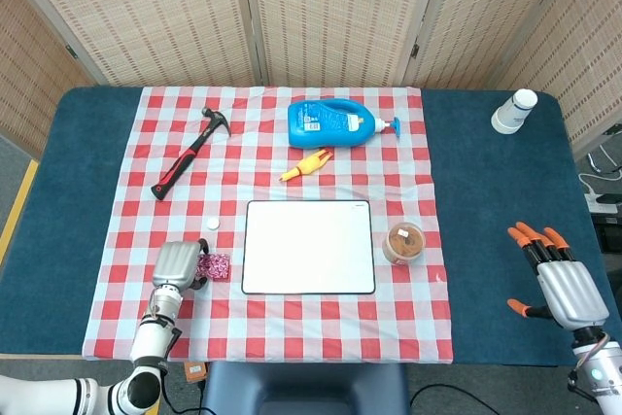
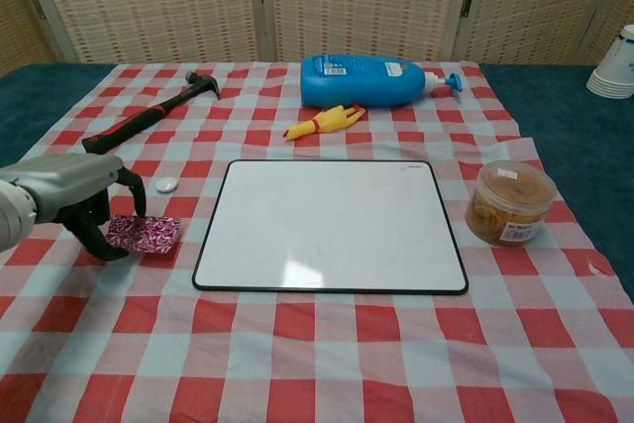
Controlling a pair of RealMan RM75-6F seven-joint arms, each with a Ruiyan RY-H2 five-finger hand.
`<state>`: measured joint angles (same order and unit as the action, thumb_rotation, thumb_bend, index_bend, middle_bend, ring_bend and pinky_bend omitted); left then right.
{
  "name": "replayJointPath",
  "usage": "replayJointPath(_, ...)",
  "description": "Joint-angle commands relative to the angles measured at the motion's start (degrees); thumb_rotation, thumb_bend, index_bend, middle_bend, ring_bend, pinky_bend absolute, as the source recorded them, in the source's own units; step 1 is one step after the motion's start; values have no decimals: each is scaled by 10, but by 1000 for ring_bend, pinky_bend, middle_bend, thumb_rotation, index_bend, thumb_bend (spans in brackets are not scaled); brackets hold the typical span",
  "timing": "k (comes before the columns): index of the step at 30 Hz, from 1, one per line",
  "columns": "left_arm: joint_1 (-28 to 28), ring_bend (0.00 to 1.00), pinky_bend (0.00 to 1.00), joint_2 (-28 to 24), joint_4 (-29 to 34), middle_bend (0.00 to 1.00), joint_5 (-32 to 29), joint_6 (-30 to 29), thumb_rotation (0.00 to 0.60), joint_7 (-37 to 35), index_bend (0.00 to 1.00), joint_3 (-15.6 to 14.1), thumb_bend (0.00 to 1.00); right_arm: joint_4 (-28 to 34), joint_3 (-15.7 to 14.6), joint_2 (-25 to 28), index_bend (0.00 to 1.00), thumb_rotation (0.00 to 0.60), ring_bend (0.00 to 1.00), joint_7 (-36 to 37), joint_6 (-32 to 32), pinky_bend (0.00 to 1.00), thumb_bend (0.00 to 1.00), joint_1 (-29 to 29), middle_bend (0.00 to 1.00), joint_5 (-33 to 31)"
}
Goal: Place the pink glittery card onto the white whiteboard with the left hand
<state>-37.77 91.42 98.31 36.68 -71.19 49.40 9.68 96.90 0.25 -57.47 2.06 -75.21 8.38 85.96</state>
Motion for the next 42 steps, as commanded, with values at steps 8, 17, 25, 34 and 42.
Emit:
replayJointPath(8, -82, 1000, 1000, 60, 0, 991, -36, -21, 600, 70, 394, 55, 250, 0, 2, 2, 0, 600, 0, 3, -3, 0, 40, -1, 0, -3)
replayJointPath(17, -150, 1000, 1000, 168, -94, 992, -47, -41, 600, 88, 394, 96, 250, -4, 6, 8, 0, 600, 0, 23, 1, 0, 40, 1, 0, -9)
replayJointPath(25, -177, 1000, 1000, 221, -175, 992, -53, -22, 600, 85, 394, 104, 248, -7, 3, 9, 0, 600, 0, 28, 10, 0, 40, 5, 0, -5)
replayJointPath(34, -186, 1000, 1000, 239, -197, 990, -52, -12, 600, 80, 354, 112, 247, -12, 7, 12, 0, 600, 0, 42, 18, 0, 40, 8, 0, -14)
replayJointPath(42, -172, 1000, 1000, 225, -184, 968, -32, -2, 600, 43, 213, 110, 200, -13, 6, 13, 0, 600, 0, 44, 23, 0, 40, 11, 0, -15)
